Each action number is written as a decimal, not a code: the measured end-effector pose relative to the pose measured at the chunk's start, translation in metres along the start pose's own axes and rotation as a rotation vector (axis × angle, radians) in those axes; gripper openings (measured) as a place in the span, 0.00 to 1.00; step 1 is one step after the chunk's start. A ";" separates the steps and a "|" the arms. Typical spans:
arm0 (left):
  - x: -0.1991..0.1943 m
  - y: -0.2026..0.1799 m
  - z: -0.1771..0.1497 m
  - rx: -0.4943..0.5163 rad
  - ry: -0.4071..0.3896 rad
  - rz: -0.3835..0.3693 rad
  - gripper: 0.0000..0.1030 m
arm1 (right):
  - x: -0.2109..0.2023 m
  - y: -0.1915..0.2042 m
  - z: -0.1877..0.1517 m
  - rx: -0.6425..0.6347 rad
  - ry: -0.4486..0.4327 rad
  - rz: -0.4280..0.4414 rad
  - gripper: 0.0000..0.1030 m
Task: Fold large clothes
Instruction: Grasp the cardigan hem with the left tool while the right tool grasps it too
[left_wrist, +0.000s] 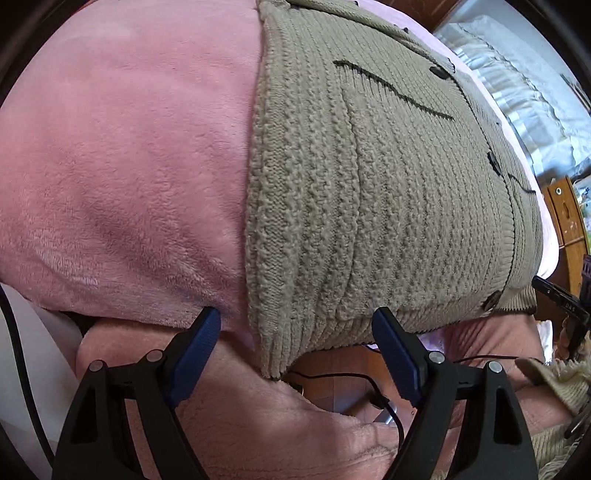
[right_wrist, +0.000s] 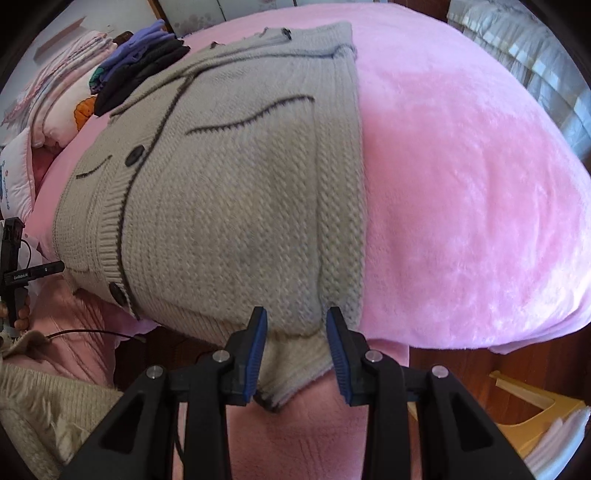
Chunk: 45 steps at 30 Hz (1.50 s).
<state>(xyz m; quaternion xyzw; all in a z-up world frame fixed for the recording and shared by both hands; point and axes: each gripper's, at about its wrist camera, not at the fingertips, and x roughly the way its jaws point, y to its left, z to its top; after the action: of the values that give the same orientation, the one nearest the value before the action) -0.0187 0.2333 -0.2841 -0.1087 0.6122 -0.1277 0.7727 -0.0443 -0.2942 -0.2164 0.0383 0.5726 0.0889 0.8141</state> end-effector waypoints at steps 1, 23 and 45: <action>0.000 0.000 0.000 -0.001 0.002 -0.001 0.80 | 0.002 -0.002 -0.002 0.008 0.005 0.007 0.32; 0.023 0.003 -0.001 -0.019 0.139 -0.001 0.76 | 0.018 -0.035 -0.011 0.097 0.096 0.087 0.32; -0.024 -0.033 0.015 -0.009 0.070 -0.156 0.10 | -0.020 0.007 -0.007 -0.056 0.000 0.205 0.07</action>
<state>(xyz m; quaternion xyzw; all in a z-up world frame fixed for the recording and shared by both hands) -0.0110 0.2104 -0.2477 -0.1551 0.6291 -0.1884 0.7380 -0.0583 -0.2912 -0.1988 0.0740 0.5631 0.1878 0.8013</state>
